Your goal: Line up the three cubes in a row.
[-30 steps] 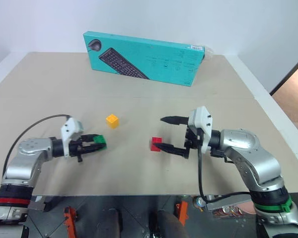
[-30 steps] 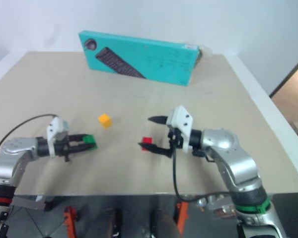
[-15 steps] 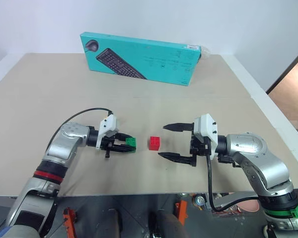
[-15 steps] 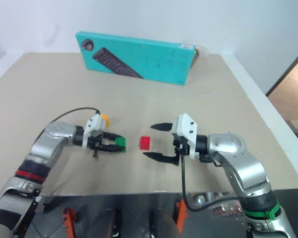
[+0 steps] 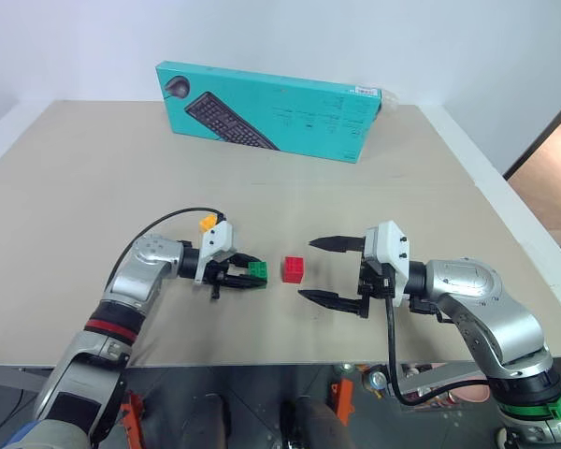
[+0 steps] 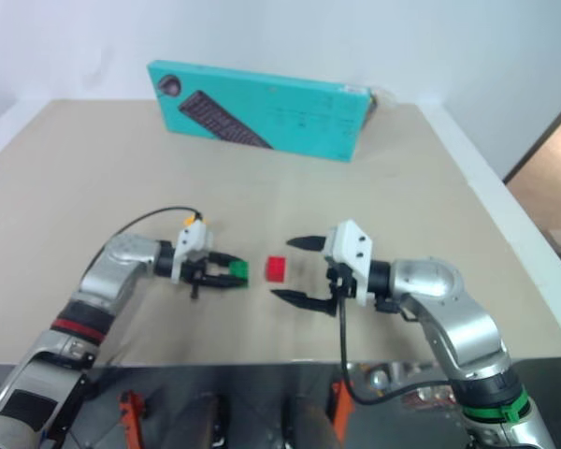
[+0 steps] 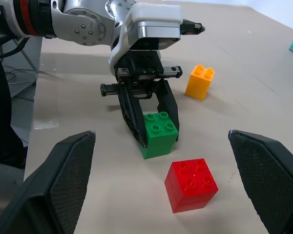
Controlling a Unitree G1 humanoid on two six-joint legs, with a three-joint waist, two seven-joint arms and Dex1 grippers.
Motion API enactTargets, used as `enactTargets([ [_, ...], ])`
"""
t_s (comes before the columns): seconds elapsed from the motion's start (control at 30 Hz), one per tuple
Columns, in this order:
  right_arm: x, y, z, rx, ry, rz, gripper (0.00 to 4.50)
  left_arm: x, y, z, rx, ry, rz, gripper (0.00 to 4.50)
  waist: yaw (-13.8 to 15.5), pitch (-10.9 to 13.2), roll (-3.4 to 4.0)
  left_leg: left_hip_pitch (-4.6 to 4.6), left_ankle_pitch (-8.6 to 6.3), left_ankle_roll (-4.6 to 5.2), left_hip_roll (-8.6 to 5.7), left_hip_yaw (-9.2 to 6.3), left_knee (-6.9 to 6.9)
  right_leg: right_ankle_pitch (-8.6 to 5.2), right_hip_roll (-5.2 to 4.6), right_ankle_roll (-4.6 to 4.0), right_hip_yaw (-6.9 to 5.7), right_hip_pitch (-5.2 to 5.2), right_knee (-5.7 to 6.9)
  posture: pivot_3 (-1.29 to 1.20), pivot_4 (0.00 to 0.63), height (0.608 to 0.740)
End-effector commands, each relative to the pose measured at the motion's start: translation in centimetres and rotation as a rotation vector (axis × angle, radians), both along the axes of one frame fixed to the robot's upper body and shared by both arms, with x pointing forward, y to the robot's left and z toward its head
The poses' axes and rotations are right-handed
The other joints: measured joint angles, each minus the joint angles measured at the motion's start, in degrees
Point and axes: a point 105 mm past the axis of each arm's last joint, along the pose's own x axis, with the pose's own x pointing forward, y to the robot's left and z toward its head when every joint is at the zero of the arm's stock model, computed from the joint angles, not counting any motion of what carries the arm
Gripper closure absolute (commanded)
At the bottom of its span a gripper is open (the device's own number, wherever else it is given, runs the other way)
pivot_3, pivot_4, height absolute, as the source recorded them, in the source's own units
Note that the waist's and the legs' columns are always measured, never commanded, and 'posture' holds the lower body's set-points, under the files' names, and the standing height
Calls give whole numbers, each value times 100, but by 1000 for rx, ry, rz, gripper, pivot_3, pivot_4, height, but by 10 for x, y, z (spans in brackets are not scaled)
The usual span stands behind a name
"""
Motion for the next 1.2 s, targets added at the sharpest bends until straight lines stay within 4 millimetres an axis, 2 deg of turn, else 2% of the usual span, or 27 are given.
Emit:
enactTargets([
  [0.03, -3, 3, 11, 8, -53, 19, 0, 8, -1, 17, -24, -61, 14, 3170, 0, 0, 0, 0, 0, 0, 0, 0, 0, 0, 0, 0, 0, 0, 0, 0, 150, 740],
  [0.27, -3, 3, 10, 7, -51, 23, 0, 13, 6, 15, -4, -61, 27, 3170, -1, 0, 0, 0, 0, 0, 3, -3, -2, 0, 7, 0, -2, -2, 0, 0, 150, 740],
  [0.57, -3, 3, 8, 7, -47, 16, 0, 4, 5, 11, 12, -39, -27, 3170, -2, 0, 0, 0, 0, 0, 3, -3, -2, 0, 7, 0, -2, -1, 0, 0, 150, 740],
  [0.93, -1, 3, 8, 8, -47, 9, 0, 9, 8, 3, 69, -57, -33, 3170, -2, 0, 0, 2, 0, 0, 3, -3, -2, 1, 8, -1, -2, 0, 1, 0, 150, 740],
  [0.97, -1, 3, 8, 9, -47, 9, 0, 9, 8, 4, 69, -58, -35, 2120, -4, 0, 0, 2, 0, 0, 3, -3, -2, 1, 8, -1, -2, 0, 1, 0, 150, 740],
  [1.17, -1, 5, 8, 26, -37, 10, 0, 8, 12, 22, 49, -111, -25, 63, -3, 0, 0, 0, 0, 0, 3, -2, -2, 1, 8, -1, -1, -2, 1, 0, 150, 740],
  [1.2, -1, 6, 8, 27, -37, 11, 0, 7, 16, 29, 39, -123, -12, 27, -7, 1, -1, -1, 0, 0, 3, -2, -2, 1, 8, -1, -1, -3, 1, 0, 150, 740],
])
